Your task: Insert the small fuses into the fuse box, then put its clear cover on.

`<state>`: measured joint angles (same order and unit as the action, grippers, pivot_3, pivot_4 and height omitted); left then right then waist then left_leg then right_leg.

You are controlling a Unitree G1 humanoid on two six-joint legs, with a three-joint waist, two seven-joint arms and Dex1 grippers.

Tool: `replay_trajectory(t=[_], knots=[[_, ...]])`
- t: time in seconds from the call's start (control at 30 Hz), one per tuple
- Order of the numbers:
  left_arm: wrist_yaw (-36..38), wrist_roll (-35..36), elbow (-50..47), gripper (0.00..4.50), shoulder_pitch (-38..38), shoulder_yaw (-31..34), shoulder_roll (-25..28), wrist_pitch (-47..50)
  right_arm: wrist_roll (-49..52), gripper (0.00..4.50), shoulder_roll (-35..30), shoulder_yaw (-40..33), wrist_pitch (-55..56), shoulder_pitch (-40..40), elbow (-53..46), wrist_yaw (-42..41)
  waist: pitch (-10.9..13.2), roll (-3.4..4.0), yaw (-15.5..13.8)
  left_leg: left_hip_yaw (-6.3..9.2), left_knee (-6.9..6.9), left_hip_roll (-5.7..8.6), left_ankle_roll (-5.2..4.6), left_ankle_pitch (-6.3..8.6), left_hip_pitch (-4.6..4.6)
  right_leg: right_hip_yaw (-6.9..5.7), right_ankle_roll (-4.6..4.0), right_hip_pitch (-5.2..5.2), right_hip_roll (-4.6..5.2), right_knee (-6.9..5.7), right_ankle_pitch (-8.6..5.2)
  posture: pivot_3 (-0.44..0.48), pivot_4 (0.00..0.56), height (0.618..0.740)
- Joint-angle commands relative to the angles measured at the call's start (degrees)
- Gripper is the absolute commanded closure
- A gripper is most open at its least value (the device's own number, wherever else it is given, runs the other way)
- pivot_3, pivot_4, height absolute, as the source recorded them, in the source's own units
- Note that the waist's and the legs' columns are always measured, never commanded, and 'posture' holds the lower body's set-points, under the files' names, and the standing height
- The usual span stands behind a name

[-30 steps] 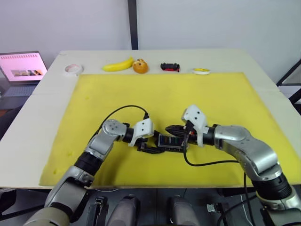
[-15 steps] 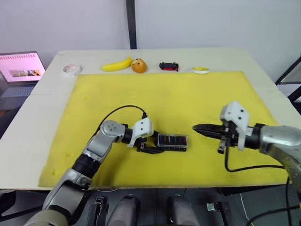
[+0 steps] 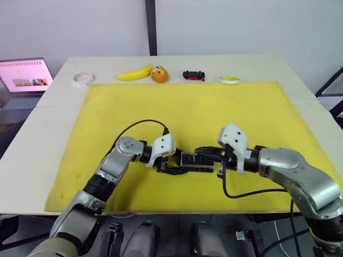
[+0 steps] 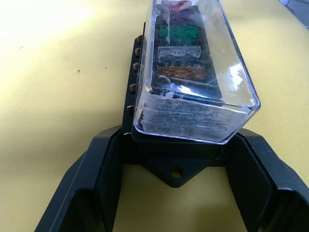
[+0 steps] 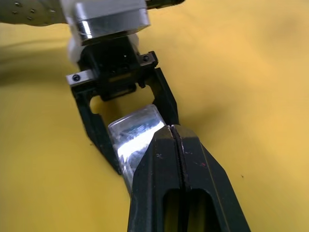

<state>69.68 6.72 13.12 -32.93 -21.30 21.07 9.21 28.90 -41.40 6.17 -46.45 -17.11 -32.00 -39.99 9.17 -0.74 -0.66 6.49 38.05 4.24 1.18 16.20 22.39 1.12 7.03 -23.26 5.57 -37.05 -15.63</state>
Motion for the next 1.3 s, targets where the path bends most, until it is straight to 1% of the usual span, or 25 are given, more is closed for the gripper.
replay_trajectory(t=[0.03,0.1,0.17,0.37,0.43,0.6,0.73,0.8,0.93,1.0,1.03,1.07,1.1,1.13,1.17,1.27,1.3], knots=[[-0.7,-0.6,-1.0,1.97,-0.1,-0.2,0.1,0.2,-2.8,4.48,-0.1,3.7,-2.5,-1.2,1.6,1.3,0.0,0.00,0.0,0.00,0.00,0.00,0.00,0.00,0.00,0.00,0.00,0.00,0.00,0.00,0.00,0.000,0.150,0.740],[-0.8,-0.7,-1.3,1.97,0.0,-0.2,0.1,0.1,-4.8,4.48,-0.3,6.5,-4.5,-1.2,3.6,2.4,0.0,0.01,0.1,0.00,0.00,0.00,0.00,0.00,-0.01,0.01,0.00,0.01,0.00,0.00,0.00,0.000,0.150,0.740],[-0.9,-0.7,-1.6,1.97,0.1,-0.2,0.1,0.1,-5.1,4.48,0.0,7.4,-6.3,-1.2,4.7,3.0,0.0,0.02,0.0,0.01,0.00,-0.01,0.00,0.00,-0.03,0.00,0.00,0.02,-0.01,0.00,0.00,0.000,0.150,0.740],[-1.0,-0.7,-1.8,1.97,0.1,-0.3,0.1,-0.3,-4.1,4.48,0.6,8.2,-9.7,-1.5,5.2,3.2,0.0,0.02,0.0,0.02,0.00,0.00,-0.01,0.00,-0.07,-0.01,0.00,0.08,-0.01,0.00,0.00,0.000,0.150,0.740],[-1.0,-0.6,-1.3,1.97,-0.2,-0.2,0.0,-0.4,-4.3,4.48,0.7,8.4,-8.5,-1.4,4.9,2.7,-0.1,0.02,0.0,0.02,0.00,0.00,-0.01,0.00,-0.08,-0.01,0.00,0.09,-0.01,0.00,0.00,0.000,0.150,0.740],[-1.0,-0.7,-0.4,1.97,-0.5,-0.1,-0.1,-0.5,-4.0,4.48,3.4,4.8,-3.1,-1.2,3.9,3.0,-0.1,0.01,0.1,0.02,0.00,0.00,-0.01,0.01,-0.09,-0.01,0.00,0.10,-0.01,0.00,0.00,0.000,0.150,0.740],[-1.1,-0.8,-0.1,1.97,-0.5,-0.1,-0.1,-0.6,-1.8,4.48,4.6,0.0,1.7,-1.4,2.2,1.2,0.0,0.02,0.0,0.01,-0.01,0.00,-0.01,0.01,-0.09,0.00,0.00,0.09,-0.01,0.00,0.00,0.000,0.150,0.740],[-1.1,-0.8,-0.1,1.97,-0.4,-0.1,-0.1,-0.6,-0.5,4.48,3.7,-1.8,2.7,-1.2,0.7,-0.4,0.0,0.02,0.0,0.01,-0.01,0.01,-0.01,0.01,-0.06,0.00,0.00,0.06,-0.01,0.00,0.00,0.000,0.150,0.740],[-1.0,-0.8,-0.1,1.97,-0.5,-0.2,-0.1,-0.7,-0.9,4.48,-0.5,-3.2,4.7,-0.5,-0.3,-4.3,0.0,0.03,0.0,0.01,-0.01,0.01,-0.01,0.01,-0.04,0.00,0.00,0.05,0.00,0.01,0.00,0.000,0.150,0.740],[-1.0,-0.8,-0.1,1.97,-0.5,-0.2,-0.1,-0.7,-0.3,3.96,-3.1,-3.5,4.9,-0.1,-0.5,-7.1,0.0,0.02,0.0,0.00,0.00,0.01,-0.01,0.01,-0.04,0.00,0.00,0.06,0.00,0.01,0.00,0.000,0.150,0.740],[-1.0,-0.8,-0.2,1.97,-0.5,-0.2,-0.1,-0.7,-0.7,3.54,-4.2,-3.3,5.5,0.0,-0.5,-8.1,0.0,0.02,0.0,0.01,-0.01,0.01,-0.01,0.01,-0.04,-0.01,0.00,0.06,-0.01,0.01,0.00,0.000,0.150,0.740],[-0.9,-0.8,-0.2,1.97,-0.5,-0.2,-0.1,-0.7,-1.2,3.33,-5.1,-3.1,6.2,0.1,-0.3,-8.8,0.0,0.03,0.0,0.00,-0.01,0.01,-0.01,0.01,-0.04,-0.01,0.00,0.06,0.00,0.01,0.00,0.000,0.150,0.740],[-0.9,-0.8,-0.2,1.97,-0.5,-0.3,-0.1,-0.7,-2.2,2.72,-6.0,-2.7,7.3,0.1,0.0,-9.5,0.0,0.04,0.0,0.00,-0.01,0.01,-0.01,0.01,-0.04,-0.01,0.00,0.05,0.00,0.01,0.00,0.000,0.150,0.740],[-0.9,-0.8,-0.1,1.97,-0.6,-0.2,-0.1,-0.7,-3.2,2.36,-6.7,-2.1,8.4,0.0,0.4,-10.1,0.0,0.03,0.0,0.00,-0.01,0.01,-0.01,0.01,-0.04,-0.01,0.00,0.05,0.00,0.01,0.00,0.000,0.150,0.740],[-0.9,-0.8,-0.1,1.97,-0.6,-0.2,-0.1,-0.7,-4.1,1.79,-7.2,-1.5,9.4,-0.1,1.0,-10.7,0.0,0.03,0.0,-0.01,-0.01,0.01,-0.01,0.01,-0.04,-0.01,0.01,0.05,0.00,0.01,0.00,0.000,0.150,0.740],[-0.9,-0.8,-0.1,1.97,-0.6,-0.2,-0.1,-0.8,-6.0,0.37,-7.7,0.0,11.8,-0.2,2.4,-12.2,0.0,0.02,0.0,0.00,-0.01,0.01,-0.01,0.01,-0.04,-0.01,0.01,0.05,0.00,0.02,0.00,0.000,0.150,0.740],[-0.9,-0.8,-0.2,1.97,-0.6,-0.2,-0.1,-0.7,-6.9,0.37,-7.7,0.9,12.7,-0.4,2.9,-12.5,0.0,0.02,0.0,-0.01,-0.01,0.01,-0.01,0.01,-0.04,-0.01,0.01,0.05,0.00,0.02,0.00,0.000,0.150,0.740]])
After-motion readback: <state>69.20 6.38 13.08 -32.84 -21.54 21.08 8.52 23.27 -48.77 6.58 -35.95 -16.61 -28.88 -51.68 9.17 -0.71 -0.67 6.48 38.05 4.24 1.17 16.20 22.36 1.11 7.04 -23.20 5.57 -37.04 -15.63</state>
